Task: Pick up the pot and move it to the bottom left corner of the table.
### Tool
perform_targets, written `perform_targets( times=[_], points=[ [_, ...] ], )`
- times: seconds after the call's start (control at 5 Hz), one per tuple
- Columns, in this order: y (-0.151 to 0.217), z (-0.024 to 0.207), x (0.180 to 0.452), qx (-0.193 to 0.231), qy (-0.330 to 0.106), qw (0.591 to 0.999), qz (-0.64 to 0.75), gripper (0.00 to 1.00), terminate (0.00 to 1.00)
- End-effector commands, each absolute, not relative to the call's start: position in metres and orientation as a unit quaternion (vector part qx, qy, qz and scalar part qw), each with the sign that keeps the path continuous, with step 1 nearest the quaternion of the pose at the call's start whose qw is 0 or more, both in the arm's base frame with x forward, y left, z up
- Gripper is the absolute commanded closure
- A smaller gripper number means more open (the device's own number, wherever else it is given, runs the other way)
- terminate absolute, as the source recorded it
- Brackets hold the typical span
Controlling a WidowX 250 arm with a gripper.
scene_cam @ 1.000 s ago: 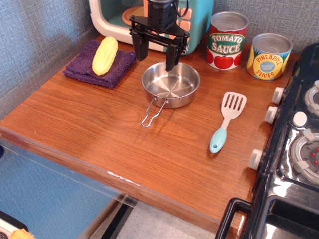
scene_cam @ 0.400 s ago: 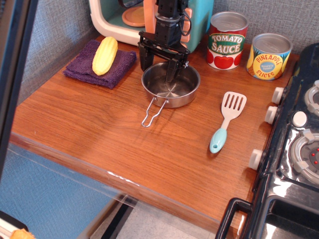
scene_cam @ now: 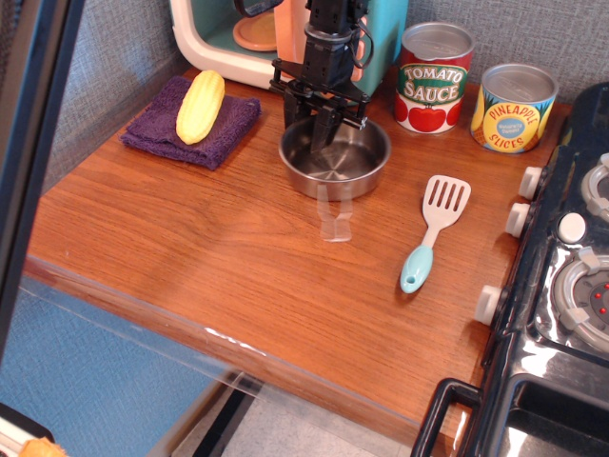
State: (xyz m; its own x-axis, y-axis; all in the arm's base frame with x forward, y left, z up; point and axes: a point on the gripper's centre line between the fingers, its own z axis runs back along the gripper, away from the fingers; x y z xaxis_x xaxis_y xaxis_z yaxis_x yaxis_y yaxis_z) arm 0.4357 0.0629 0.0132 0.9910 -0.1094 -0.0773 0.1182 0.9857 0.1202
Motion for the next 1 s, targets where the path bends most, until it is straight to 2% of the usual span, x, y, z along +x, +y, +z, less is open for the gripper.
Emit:
perform_targets(
  times=[0.0,0.4,0.6,0.8],
  points=[
    [0.068,0.033,0.429,0.064,0.011,0.998,-0.015,1.00,0.00],
    [0.052,0.089,0.406,0.029,-0.062,0.998,-0.012,1.00,0.00],
    [0.056,0.114,0.384,-0.001,-0.091,0.996,-0.026,1.00,0.00],
    [0.085,0.122,0.353,-0.005,-0.090,0.996,-0.025,1.00,0.00]
  ],
)
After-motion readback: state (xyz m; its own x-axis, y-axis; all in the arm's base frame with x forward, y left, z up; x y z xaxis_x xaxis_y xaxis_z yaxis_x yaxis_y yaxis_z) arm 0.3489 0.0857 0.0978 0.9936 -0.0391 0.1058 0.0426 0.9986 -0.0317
